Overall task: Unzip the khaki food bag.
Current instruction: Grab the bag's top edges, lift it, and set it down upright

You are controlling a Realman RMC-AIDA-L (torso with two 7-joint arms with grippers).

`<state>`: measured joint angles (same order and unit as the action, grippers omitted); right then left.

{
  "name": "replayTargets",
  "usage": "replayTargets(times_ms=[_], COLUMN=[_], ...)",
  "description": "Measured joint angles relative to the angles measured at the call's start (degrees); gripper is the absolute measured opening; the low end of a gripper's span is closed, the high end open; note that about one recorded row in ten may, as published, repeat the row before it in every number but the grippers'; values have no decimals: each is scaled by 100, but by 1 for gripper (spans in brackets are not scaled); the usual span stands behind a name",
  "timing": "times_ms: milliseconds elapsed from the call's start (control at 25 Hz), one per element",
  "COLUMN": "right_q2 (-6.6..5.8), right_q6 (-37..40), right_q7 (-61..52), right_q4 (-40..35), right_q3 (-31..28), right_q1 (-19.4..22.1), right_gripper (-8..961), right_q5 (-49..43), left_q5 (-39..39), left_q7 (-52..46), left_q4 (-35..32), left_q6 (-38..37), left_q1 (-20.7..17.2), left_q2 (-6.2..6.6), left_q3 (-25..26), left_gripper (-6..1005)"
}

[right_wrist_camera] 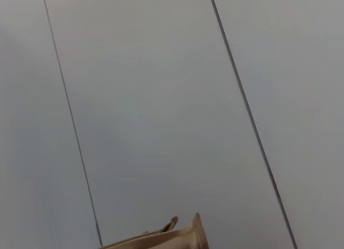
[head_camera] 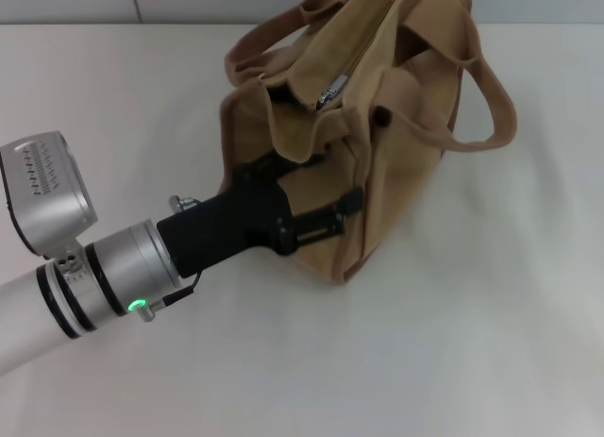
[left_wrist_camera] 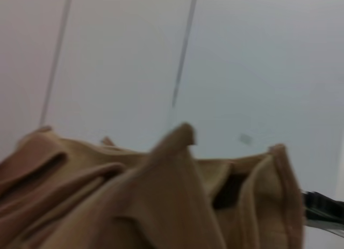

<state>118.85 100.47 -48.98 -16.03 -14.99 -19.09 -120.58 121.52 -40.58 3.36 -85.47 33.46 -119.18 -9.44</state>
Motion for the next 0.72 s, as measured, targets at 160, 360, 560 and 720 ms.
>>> replayTargets(times_ms=[160, 360, 560, 720], right_q2=[5, 7, 7, 7], right_q6=[-10, -83, -134, -140], right_q7=[12, 8, -10, -12], right_q4=[28, 37, 58, 65], right_q3=[-7, -12, -15, -19], right_q1=[2, 2, 2, 1], right_gripper=[793, 793, 793, 793], right_q5=[3, 19, 63, 63], left_q5=[1, 1, 4, 3], left_q7=[119, 95, 42, -246], left_q4=[128, 163, 86, -267], left_q6=[124, 383, 788, 853], left_q1=[-49, -11, 81, 107], left_q2=[0, 1, 32, 50], left_q3=[350, 484, 873, 1136], left_gripper=[862, 862, 863, 863])
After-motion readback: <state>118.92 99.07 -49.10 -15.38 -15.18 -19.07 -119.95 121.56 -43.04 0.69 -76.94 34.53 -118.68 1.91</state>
